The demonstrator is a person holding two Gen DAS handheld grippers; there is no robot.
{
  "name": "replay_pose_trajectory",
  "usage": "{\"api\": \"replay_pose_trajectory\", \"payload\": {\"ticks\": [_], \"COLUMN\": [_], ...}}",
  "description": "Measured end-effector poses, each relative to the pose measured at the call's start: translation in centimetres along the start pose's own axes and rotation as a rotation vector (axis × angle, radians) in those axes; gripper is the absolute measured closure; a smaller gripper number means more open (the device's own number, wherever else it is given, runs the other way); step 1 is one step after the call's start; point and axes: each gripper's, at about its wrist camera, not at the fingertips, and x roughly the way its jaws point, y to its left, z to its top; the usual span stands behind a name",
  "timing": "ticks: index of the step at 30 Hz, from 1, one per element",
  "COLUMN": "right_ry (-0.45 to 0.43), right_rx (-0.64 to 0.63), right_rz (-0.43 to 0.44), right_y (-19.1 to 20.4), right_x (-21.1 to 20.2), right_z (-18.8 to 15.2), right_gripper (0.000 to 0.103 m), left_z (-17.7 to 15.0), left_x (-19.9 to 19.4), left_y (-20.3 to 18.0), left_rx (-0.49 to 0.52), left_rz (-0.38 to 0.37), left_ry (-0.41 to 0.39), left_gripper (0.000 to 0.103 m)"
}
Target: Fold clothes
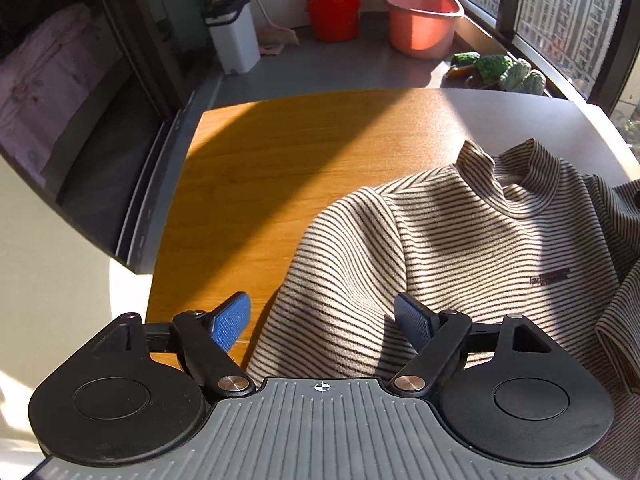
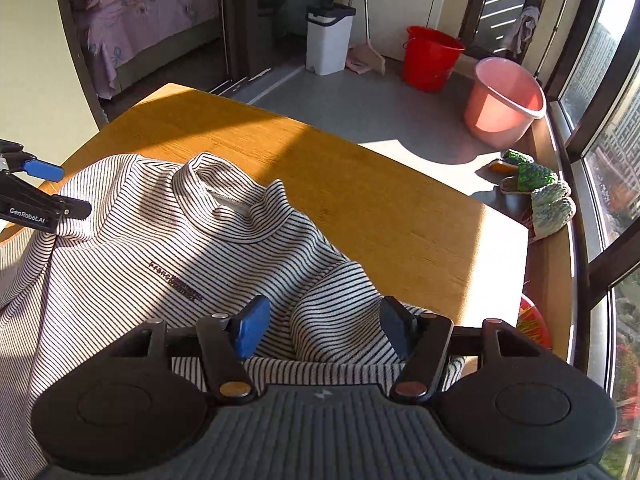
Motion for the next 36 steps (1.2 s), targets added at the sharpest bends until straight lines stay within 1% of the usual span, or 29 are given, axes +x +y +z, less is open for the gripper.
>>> {"api": "replay_pose_trajectory", "payload": {"ticks": [2,4,5,6,7,9,10,11,12,13,14,18,19,22,24,28,29,33,36], "right_ry": [0.017,0.034,0.041,0.049,0.048,0.044,0.052,0.071,0.090,0.096,0.082,0.022,-0.023,-0.144,-0.213,-0.350,-0.367,-0.379,-0.353], "right_rx": [-0.023,-0.047,-0.060,-0.064,-0.063,-0.062,-0.053,-0.023,0.032,0.101,0.166,0.423,0.506,0.687,0.736,0.830,0.834,0.822,0.800], "right_rz": [0.030,0.060,0.025,-0.012,-0.030,-0.064,-0.069,-0.064,-0.030,-0.006,-0.013,-0.050,-0.101,-0.203,-0.213,-0.228,-0.206,-0.089,-0.009], "right_y": [2.7,5.4,6.6,7.6,8.1,9.0,9.0,8.6,7.8,6.9,5.5,-0.1,-2.3,-7.3,-8.0,-9.3,-8.6,-4.9,-1.7], "right_x": [-1.0,-2.1,-1.8,-1.5,-1.0,-0.2,0.1,0.4,0.5,0.2,-0.8,-5.3,-7.6,-13.8,-16.3,-21.4,-21.4,-18.8,-15.9], "right_z": [-2.1,-4.1,-4.9,-5.6,-5.9,-6.4,-6.5,-6.3,-6.1,-5.8,-5.6,-4.6,-4.4,-4.0,-3.0,-1.0,-0.4,2.6,4.6], "right_gripper": [0.034,0.032,0.032,0.032,0.032,0.033,0.039,0.065,0.074,0.080,0.092,0.096,0.100,0.100,0.100,0.100,0.100,0.100,0.100], "left_z": [0.4,0.8,1.0,1.1,1.2,1.0,0.8,0.5,0.2,-0.2,-0.7,-2.7,-3.1,-4.4,-5.1,-5.8,-5.9,-6.4,-6.9], "left_x": [0.6,0.6,0.4,-0.2,-0.8,-2.2,-2.9,-3.5,-3.9,-4.5,-5.1,-7.4,-7.9,-8.8,-9.1,-9.1,-9.3,-9.5,-9.5], "left_y": [-0.2,0.1,0.3,0.4,0.4,0.5,0.4,0.4,0.4,0.5,0.7,1.2,1.1,0.4,0.1,0.6,0.9,2.8,4.7], "left_rx": [0.010,-0.035,-0.062,-0.079,-0.095,-0.098,-0.098,-0.099,-0.100,-0.109,-0.118,-0.144,-0.135,-0.071,-0.050,-0.055,-0.050,-0.034,-0.048], "left_rz": [0.056,0.071,0.072,0.059,0.044,0.008,-0.004,-0.018,-0.031,-0.054,-0.079,-0.208,-0.241,-0.310,-0.338,-0.408,-0.415,-0.404,-0.386], "left_ry": [0.007,0.008,0.006,-0.003,-0.013,-0.032,-0.036,-0.033,-0.026,-0.014,-0.001,0.056,0.065,0.085,0.096,0.131,0.127,0.114,0.111], "left_gripper": [0.024,0.024,0.025,0.023,0.020,0.011,0.010,0.009,0.009,0.009,0.009,0.008,0.007,0.006,0.006,0.006,0.006,0.005,0.005]}}
